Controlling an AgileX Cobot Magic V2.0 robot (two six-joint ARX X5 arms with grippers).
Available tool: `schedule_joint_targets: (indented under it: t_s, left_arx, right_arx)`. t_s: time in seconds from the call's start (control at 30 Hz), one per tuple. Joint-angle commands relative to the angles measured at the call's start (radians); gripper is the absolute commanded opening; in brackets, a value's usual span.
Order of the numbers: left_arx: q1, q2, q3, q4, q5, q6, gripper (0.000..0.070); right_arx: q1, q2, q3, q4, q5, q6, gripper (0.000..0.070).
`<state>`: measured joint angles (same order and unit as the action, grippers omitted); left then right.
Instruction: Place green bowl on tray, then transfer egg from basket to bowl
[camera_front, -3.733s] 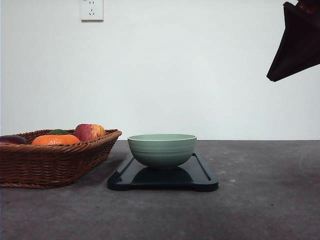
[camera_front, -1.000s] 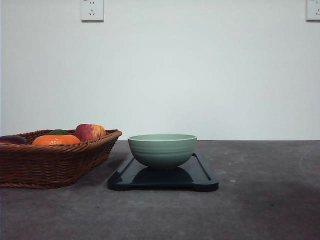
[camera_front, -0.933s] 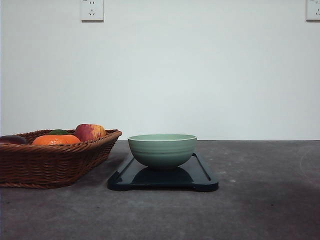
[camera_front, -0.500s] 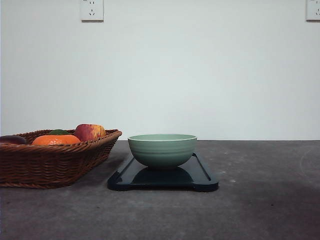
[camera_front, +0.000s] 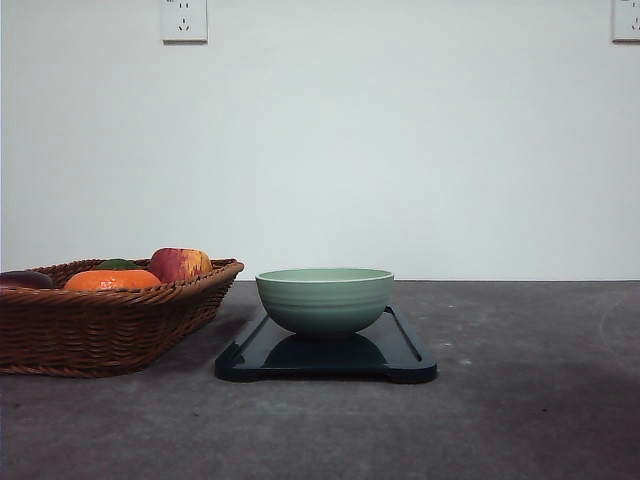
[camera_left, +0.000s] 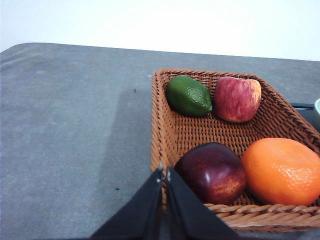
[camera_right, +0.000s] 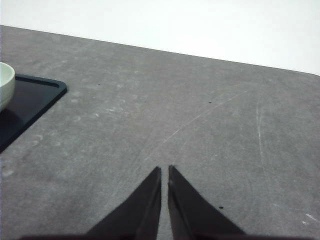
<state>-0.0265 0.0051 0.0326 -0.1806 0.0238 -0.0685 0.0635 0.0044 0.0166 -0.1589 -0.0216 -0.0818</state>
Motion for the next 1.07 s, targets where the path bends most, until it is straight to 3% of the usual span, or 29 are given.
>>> schedule_joint_targets:
  t_s: [0.0, 1.03]
  left_arx:
    - [0.002, -0.002, -0.019, -0.006, -0.002, -0.002, 0.0]
    - [0.002, -0.002, -0.019, -0.006, -0.002, -0.003, 0.0]
  right_arx:
    - [0.0, -0.001, -0.004, 0.01, 0.003, 0.003, 0.0017]
    - [0.0, -0.001, -0.004, 0.01, 0.003, 0.003, 0.0017]
